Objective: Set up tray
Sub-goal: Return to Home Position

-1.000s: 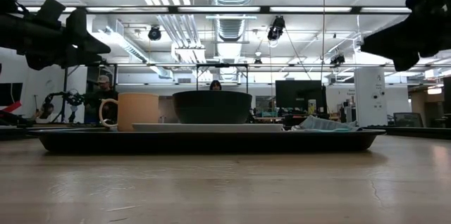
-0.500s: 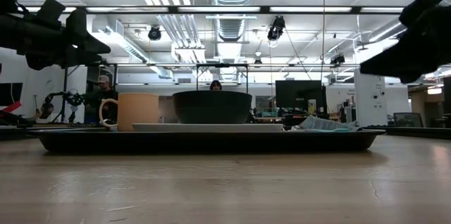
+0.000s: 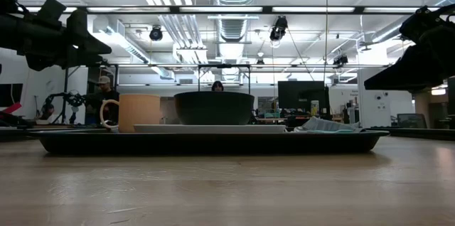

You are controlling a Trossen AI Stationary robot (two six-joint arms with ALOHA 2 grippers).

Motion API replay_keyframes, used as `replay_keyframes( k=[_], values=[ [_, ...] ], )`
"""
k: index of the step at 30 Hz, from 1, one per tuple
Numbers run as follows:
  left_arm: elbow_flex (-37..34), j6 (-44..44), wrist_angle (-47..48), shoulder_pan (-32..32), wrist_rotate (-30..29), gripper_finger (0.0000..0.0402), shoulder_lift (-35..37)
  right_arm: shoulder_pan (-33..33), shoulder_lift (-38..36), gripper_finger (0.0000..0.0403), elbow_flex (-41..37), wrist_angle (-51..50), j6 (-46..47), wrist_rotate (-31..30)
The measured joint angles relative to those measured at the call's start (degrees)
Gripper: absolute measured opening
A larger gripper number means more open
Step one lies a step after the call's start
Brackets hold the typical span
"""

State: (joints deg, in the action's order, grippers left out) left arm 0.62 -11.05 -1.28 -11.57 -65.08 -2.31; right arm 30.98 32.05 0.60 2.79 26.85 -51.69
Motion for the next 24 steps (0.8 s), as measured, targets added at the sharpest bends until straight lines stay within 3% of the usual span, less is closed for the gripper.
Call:
replay_keyframes(
  k=[10, 18, 24],
  values=[
    [0.0, 0.0, 0.0, 0.0, 0.0, 0.0208, 0.0, 0.0, -0.7, 0.0128, 0.0, 0.6, -3.8, -1.0],
    [0.0, 0.0, 0.0, 0.0, 0.0, 0.0208, 0.0, 0.3, -7.0, 0.0128, 1.5, 0.4, -11.7, -1.1],
    [0.0, 0.0, 0.0, 0.0, 0.0, 0.0208, 0.0, 0.4, -11.6, 0.0128, 1.6, -5.2, -11.9, -5.8]
  ],
)
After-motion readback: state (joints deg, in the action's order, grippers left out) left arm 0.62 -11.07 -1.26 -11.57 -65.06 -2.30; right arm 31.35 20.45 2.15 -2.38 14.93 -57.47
